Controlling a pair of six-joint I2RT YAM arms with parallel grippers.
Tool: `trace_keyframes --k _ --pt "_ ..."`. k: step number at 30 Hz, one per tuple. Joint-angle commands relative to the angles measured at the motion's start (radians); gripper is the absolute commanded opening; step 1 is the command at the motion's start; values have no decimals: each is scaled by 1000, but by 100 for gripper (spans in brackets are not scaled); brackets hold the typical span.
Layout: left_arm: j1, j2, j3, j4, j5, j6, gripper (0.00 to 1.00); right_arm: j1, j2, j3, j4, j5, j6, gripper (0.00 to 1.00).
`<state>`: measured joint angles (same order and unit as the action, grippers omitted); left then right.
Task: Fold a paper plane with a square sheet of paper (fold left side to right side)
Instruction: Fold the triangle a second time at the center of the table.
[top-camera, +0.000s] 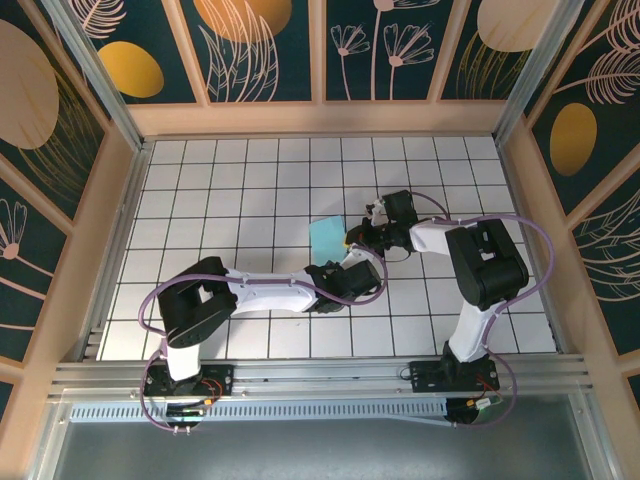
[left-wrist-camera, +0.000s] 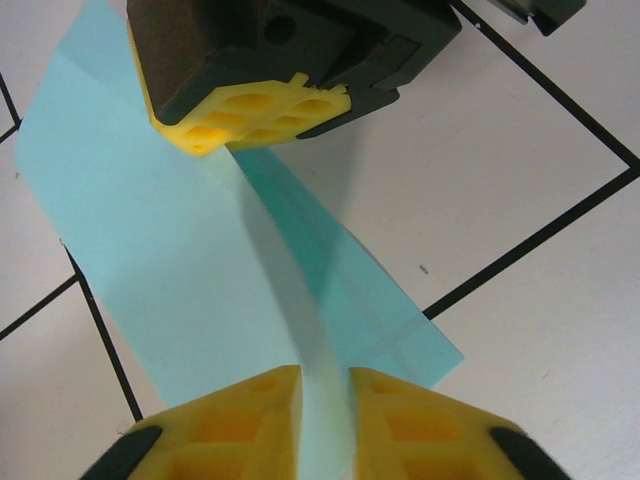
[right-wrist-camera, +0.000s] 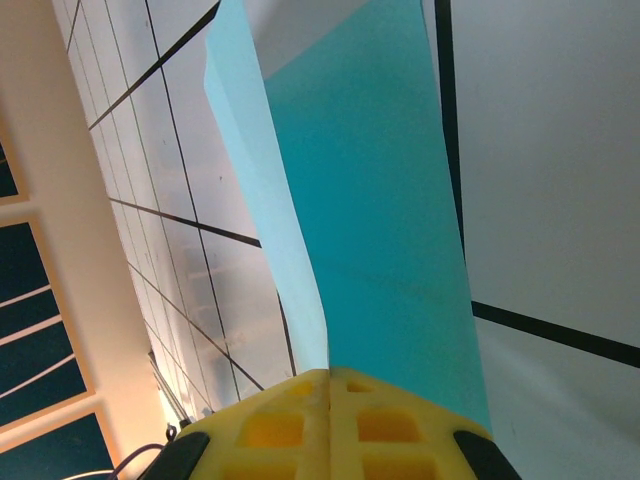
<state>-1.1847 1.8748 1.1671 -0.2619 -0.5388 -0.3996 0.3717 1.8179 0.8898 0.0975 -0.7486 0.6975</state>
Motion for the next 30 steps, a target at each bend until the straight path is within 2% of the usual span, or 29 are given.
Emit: trace_keyframes --k 1,5,7,12,18,20,25,27,30 --pt "2 -24 -18 25 0 -6 11 -7 -25 -5 -29 24 -12 0" --pt "2 -43 -36 51 17 -12 1 -8 -32 2 -31 23 -20 0" --pt "7 -52 -42 56 30 -15 0 -9 -39 7 -28 22 -26 1" --pt "60 -109 -105 131 167 -40 0 -19 -80 11 -10 25 -49 16" --pt "169 -223 -238 290 433 -81 0 -59 -158 -9 -23 60 -113 40" --pt "197 -240 -272 331 512 -98 0 -76 -185 -31 -26 67 -136 44" --pt "292 -260 -365 465 703 -190 0 -92 -227 -85 -60 70 -210 42" --pt "323 -260 -394 512 754 -223 0 -88 -236 -110 -69 62 -231 35" --pt "359 -252 -417 559 814 -263 0 -79 -246 -160 -53 44 -235 16"
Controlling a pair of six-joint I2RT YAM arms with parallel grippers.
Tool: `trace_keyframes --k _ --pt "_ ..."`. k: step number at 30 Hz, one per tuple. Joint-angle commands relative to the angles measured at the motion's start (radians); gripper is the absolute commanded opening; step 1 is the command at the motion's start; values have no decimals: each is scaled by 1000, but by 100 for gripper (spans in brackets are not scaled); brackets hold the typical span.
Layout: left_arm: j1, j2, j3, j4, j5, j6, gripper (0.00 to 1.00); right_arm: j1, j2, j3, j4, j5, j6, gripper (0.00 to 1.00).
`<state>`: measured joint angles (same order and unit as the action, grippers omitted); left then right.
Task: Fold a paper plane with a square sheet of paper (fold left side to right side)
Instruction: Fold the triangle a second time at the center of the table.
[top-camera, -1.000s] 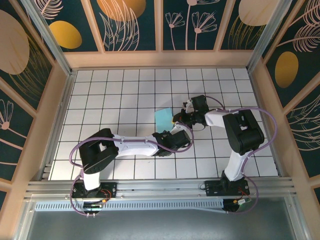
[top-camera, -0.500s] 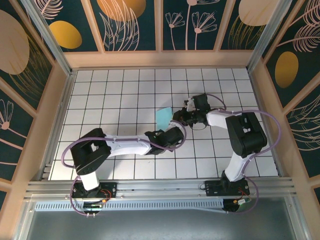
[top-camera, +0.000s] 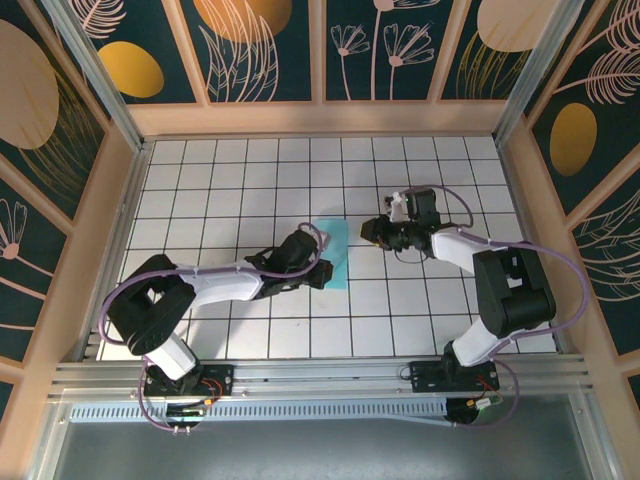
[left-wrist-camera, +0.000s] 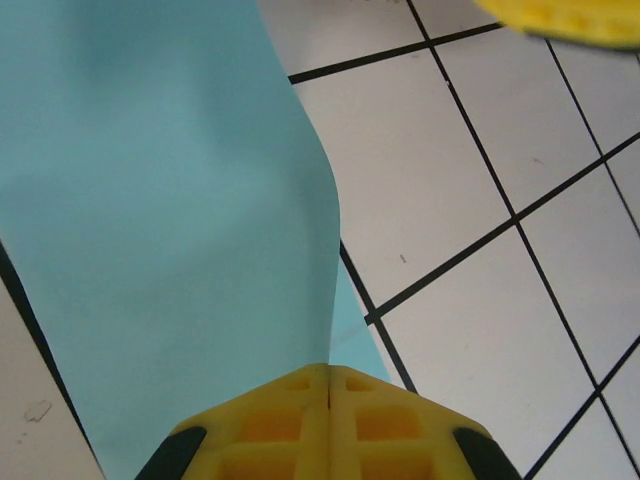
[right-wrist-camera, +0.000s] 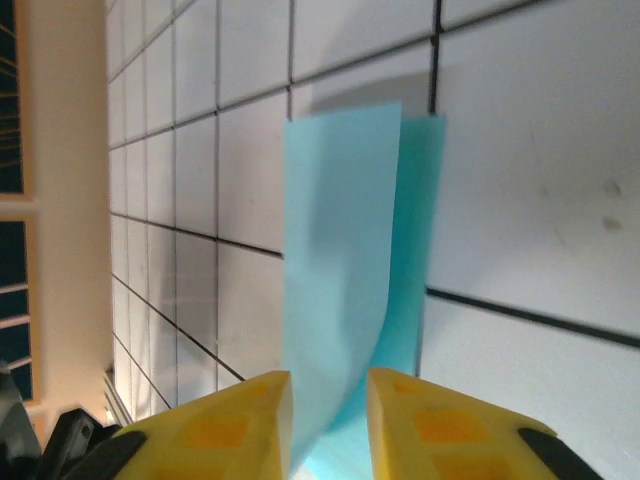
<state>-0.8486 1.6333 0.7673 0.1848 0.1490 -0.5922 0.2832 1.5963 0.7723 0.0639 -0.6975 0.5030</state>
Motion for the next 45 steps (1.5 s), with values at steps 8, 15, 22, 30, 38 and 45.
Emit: trace_keyframes --k 8,15,22,30,38,45 --pt "81 8 -57 196 193 -130 0 124 -1 -122 51 -4 14 0" --pt "85 28 -52 187 189 -131 0 197 54 -130 100 12 64 0" --pt "85 35 -46 145 166 -107 0 219 79 -140 63 38 65 0" --pt "86 39 -21 78 149 -65 0 218 107 -128 -55 106 4 0" --pt "100 31 1 12 136 -19 0 209 117 -93 -142 165 -62 0" --pt "120 53 40 -30 132 22 0 189 103 -85 -156 164 -92 0"
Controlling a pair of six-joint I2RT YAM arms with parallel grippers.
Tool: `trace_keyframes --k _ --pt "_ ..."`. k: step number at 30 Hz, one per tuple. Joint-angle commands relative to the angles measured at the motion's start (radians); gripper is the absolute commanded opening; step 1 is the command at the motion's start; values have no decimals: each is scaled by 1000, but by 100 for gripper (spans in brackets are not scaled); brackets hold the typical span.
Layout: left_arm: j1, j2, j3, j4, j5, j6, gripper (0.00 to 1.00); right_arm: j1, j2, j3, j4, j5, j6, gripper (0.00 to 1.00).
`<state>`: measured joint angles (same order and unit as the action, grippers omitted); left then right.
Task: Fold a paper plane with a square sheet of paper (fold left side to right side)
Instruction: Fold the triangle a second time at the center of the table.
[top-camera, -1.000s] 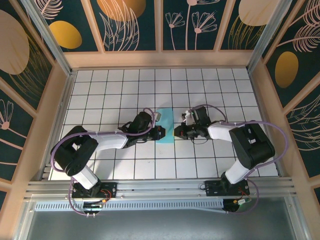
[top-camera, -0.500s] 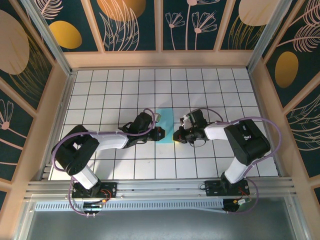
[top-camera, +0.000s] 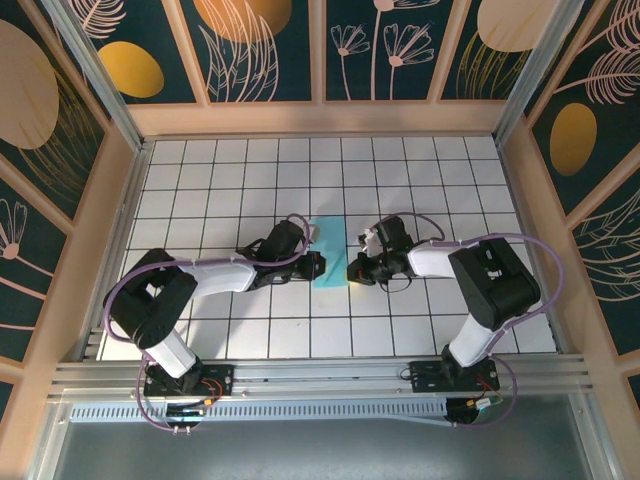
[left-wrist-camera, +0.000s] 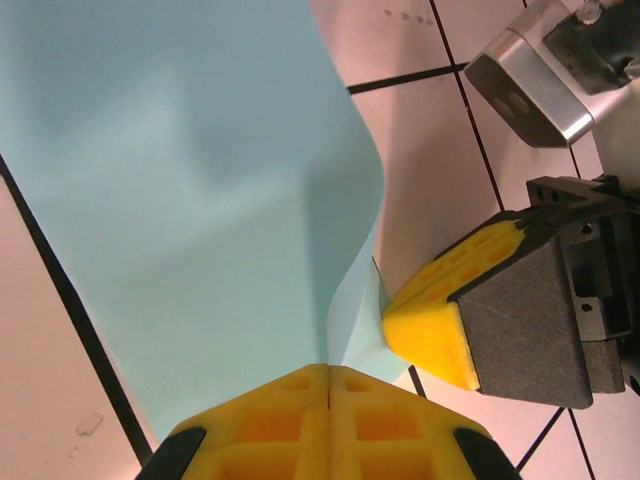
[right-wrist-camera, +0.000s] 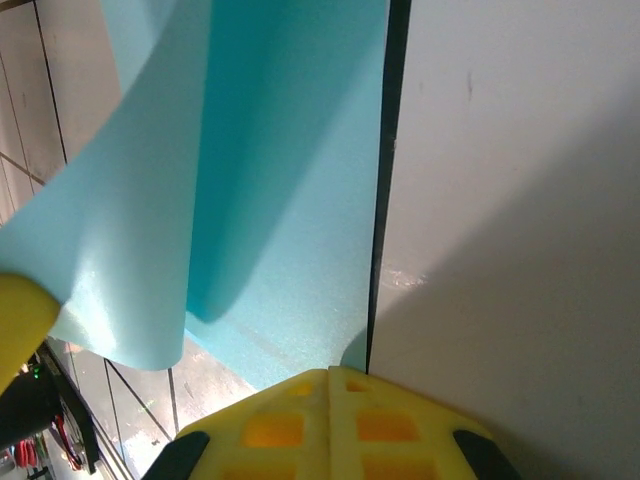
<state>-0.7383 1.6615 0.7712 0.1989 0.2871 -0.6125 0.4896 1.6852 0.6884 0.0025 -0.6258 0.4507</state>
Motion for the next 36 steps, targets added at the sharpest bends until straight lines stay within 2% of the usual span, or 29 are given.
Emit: trace_keyframes --k 1,16,36 --pt "12 30 42 -53 -7 50 0 -16 13 3 -98 92 -44 0" --pt "54 114 112 -133 -32 117 0 -24 14 9 -106 84 -53 0" --pt "80 142 146 -154 -69 137 0 -27 21 10 -107 80 -51 0"
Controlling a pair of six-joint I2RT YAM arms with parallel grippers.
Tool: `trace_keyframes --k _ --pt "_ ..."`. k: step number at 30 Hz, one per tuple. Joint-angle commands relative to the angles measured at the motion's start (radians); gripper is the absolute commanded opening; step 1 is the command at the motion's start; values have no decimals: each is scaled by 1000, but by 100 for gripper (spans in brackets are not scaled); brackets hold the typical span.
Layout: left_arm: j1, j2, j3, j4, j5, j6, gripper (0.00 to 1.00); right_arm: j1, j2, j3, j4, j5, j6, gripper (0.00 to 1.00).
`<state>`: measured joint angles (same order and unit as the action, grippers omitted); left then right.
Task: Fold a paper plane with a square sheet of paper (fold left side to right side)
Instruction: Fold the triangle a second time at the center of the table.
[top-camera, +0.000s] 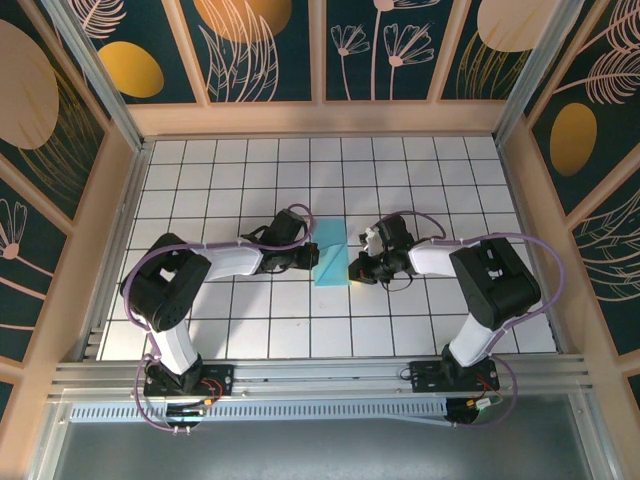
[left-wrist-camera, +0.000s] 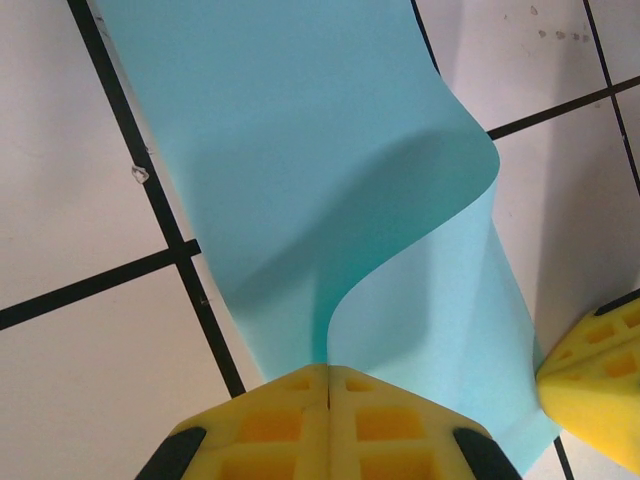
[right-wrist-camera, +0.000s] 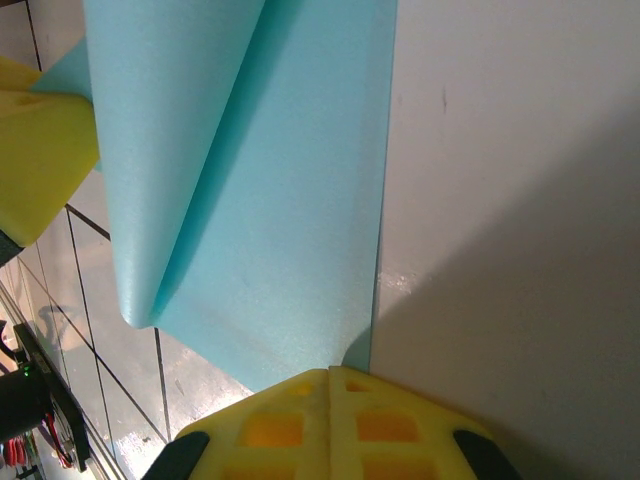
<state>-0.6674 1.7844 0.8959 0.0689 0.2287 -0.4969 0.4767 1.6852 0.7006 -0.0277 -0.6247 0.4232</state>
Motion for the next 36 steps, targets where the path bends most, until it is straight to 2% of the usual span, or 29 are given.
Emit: trace_keyframes --k 1,36 --pt "8 21 23 -23 -10 21 0 -15 19 -3 -76 80 -24 0" --pt "9 72 44 7 21 36 0 -14 21 -6 -70 85 -18 0"
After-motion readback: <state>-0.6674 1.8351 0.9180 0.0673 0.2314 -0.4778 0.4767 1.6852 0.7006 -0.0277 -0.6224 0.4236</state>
